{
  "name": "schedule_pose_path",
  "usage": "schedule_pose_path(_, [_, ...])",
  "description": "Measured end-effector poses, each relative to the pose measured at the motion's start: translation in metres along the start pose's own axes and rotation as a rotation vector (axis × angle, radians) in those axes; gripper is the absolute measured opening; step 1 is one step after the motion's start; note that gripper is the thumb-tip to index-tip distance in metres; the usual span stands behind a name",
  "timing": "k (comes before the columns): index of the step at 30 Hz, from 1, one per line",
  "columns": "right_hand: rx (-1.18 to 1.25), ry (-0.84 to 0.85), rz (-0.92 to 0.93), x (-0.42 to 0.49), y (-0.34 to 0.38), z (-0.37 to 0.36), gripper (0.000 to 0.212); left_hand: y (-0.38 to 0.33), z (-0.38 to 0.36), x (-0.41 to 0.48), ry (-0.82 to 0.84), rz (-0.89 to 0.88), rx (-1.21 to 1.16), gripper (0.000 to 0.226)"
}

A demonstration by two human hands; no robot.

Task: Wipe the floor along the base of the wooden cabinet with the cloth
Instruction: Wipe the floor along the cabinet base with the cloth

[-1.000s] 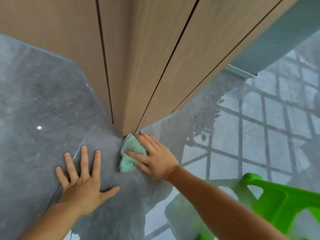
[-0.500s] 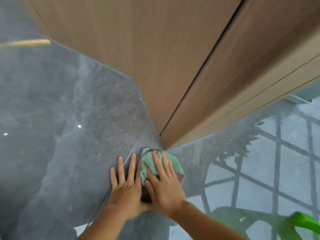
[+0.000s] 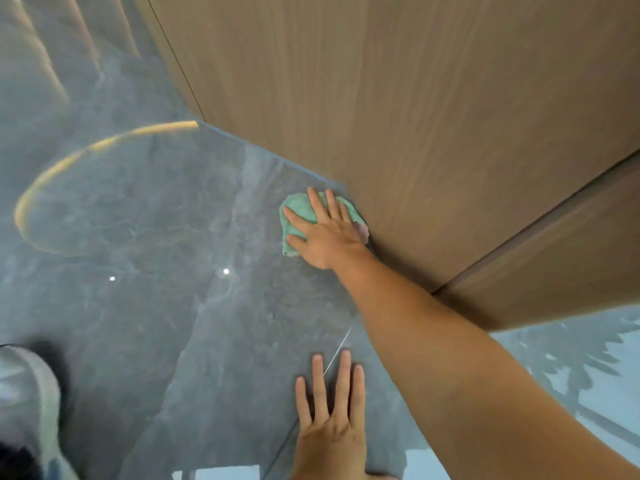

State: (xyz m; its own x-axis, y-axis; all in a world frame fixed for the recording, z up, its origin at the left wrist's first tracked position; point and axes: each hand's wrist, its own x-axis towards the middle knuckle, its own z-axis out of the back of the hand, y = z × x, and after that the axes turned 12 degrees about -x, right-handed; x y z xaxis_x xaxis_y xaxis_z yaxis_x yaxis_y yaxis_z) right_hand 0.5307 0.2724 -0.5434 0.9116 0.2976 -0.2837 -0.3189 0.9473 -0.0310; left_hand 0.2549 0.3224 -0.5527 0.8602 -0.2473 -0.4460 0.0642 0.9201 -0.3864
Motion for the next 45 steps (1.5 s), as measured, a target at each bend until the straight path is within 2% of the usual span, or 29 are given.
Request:
schedule_pose_path(2, [0.037,-0.033,-0.043,-0.023,-0.004,-0.006,0.057,-0.002,-0.002,-0.004,-0.046,-0.023,-0.026,0.061])
schedule_pose_path(4, [0.077,-0.124,-0.074,-0.073,-0.003,-0.020,0.055,-0.001,0.000,-0.005,-0.050,-0.038,-0.017,0.095])
schedule_pose_path(6, [0.091,-0.148,-0.036,-0.138,-0.001,-0.038,0.053,0.001,0.000,-0.003,-0.017,-0.055,0.007,0.131])
schedule_pose_path(8, [0.088,-0.101,-0.007,-0.195,0.002,-0.052,0.053,0.003,0.000,-0.003,0.003,-0.088,0.017,0.141])
schedule_pose_path(11, [0.095,-0.066,-0.073,-0.207,0.009,-0.053,0.055,0.003,0.002,-0.001,0.000,-0.092,0.004,0.139])
schedule_pose_path(16, [0.067,-0.043,-0.088,-0.082,0.016,-0.017,0.057,0.003,0.004,-0.008,-0.009,-0.091,0.034,0.144])
schedule_pose_path(19, [0.092,0.098,-0.110,-0.039,0.001,0.007,0.056,0.004,0.010,-0.014,-0.033,-0.161,0.039,0.136])
schedule_pose_path(21, [0.093,0.102,-0.080,-0.045,-0.006,0.007,0.057,0.016,0.027,-0.012,-0.059,-0.270,0.004,0.118])
schedule_pose_path(22, [0.097,0.064,-0.056,-0.059,-0.009,0.002,0.057,0.028,0.042,-0.009,-0.121,-0.340,-0.021,0.097])
schedule_pose_path(23, [0.101,0.006,-0.034,-0.076,-0.009,-0.006,0.056,0.045,0.058,-0.003,-0.254,-0.375,-0.053,0.073])
schedule_pose_path(24, [0.100,-0.055,-0.015,-0.095,-0.009,-0.016,0.054,0.064,0.076,0.007,-0.388,-0.312,-0.119,0.054])
schedule_pose_path(25, [0.099,-0.113,0.002,-0.112,-0.009,-0.026,0.052,0.086,0.094,0.020,-0.499,-0.174,-0.197,0.047])
schedule_pose_path(27, [0.114,-0.162,-0.023,-0.139,-0.006,-0.044,0.051,0.122,0.121,0.050,-0.623,0.162,-0.266,0.065])
schedule_pose_path(29, [0.123,-0.170,-0.122,-0.154,0.005,-0.053,0.052,0.136,0.124,0.072,-0.579,0.399,-0.213,0.089])
schedule_pose_path(30, [0.117,-0.178,-0.174,-0.153,0.013,-0.055,0.054,0.137,0.118,0.079,-0.540,0.441,-0.173,0.095])
schedule_pose_path(32, [0.111,-0.188,-0.255,-0.136,0.025,-0.052,0.058,0.135,0.106,0.085,-0.500,0.456,-0.106,0.099])
schedule_pose_path(35, [0.140,-0.187,-0.335,-0.084,0.036,-0.038,0.065,0.133,0.107,0.084,-0.524,0.474,-0.092,0.098])
schedule_pose_path(37, [0.131,-0.190,-0.318,-0.045,0.044,-0.025,0.067,0.135,0.111,0.083,-0.522,0.481,-0.099,0.098])
schedule_pose_path(45, [0.059,-0.180,0.110,0.108,0.112,0.022,0.062,0.135,0.110,0.089,-0.475,0.501,-0.088,0.099])
